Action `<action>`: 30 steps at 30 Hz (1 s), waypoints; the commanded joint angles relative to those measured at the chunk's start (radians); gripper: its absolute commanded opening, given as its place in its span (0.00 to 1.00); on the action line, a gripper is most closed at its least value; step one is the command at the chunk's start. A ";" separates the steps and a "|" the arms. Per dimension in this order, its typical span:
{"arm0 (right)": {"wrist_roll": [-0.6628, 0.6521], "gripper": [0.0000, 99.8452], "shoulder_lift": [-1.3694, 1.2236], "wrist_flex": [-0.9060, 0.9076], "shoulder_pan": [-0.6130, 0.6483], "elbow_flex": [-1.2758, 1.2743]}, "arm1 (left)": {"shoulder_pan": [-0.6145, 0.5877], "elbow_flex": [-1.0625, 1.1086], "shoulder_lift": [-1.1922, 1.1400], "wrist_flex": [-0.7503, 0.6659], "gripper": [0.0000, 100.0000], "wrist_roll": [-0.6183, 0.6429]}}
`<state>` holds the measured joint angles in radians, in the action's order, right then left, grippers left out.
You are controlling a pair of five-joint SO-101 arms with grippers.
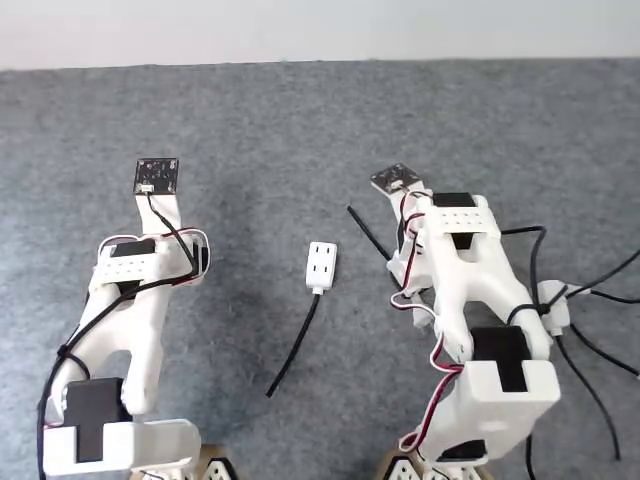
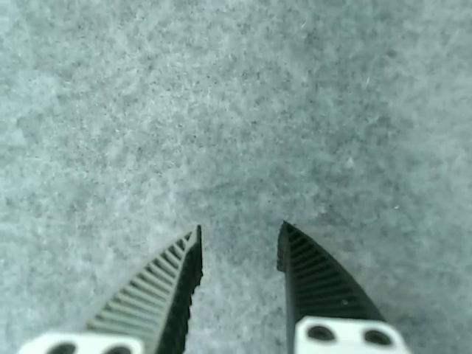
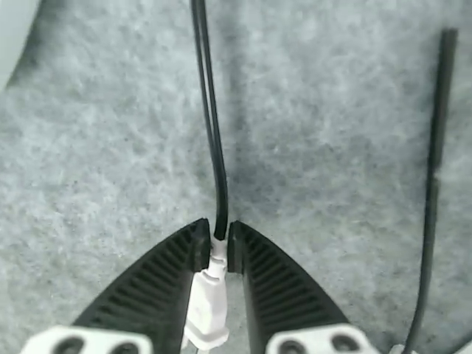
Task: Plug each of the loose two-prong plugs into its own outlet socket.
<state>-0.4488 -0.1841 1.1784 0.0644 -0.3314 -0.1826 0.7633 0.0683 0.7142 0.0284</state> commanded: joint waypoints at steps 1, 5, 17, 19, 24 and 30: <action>0.005 0.01 0.061 -0.019 -0.048 0.084 | -0.005 -0.007 0.032 -0.020 0.16 -0.012; -0.080 0.01 0.062 -0.002 -0.110 0.129 | -0.005 -0.007 0.032 -0.020 0.16 -0.012; -0.242 0.17 0.074 0.061 -0.104 0.109 | -0.005 -0.007 0.032 -0.020 0.16 -0.012; -0.239 0.13 0.074 0.067 -0.108 0.129 | -0.005 -0.007 0.032 -0.020 0.16 -0.012; -0.239 0.01 0.071 0.133 -0.162 0.184 | -0.005 -0.007 0.032 -0.020 0.16 -0.012; -0.245 0.01 0.041 0.130 -0.243 0.175 | -0.005 -0.007 0.032 -0.020 0.16 -0.012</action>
<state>-0.6820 -0.1688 1.2996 -0.1488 -0.1995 -0.1826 0.7633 0.0683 0.7142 0.0284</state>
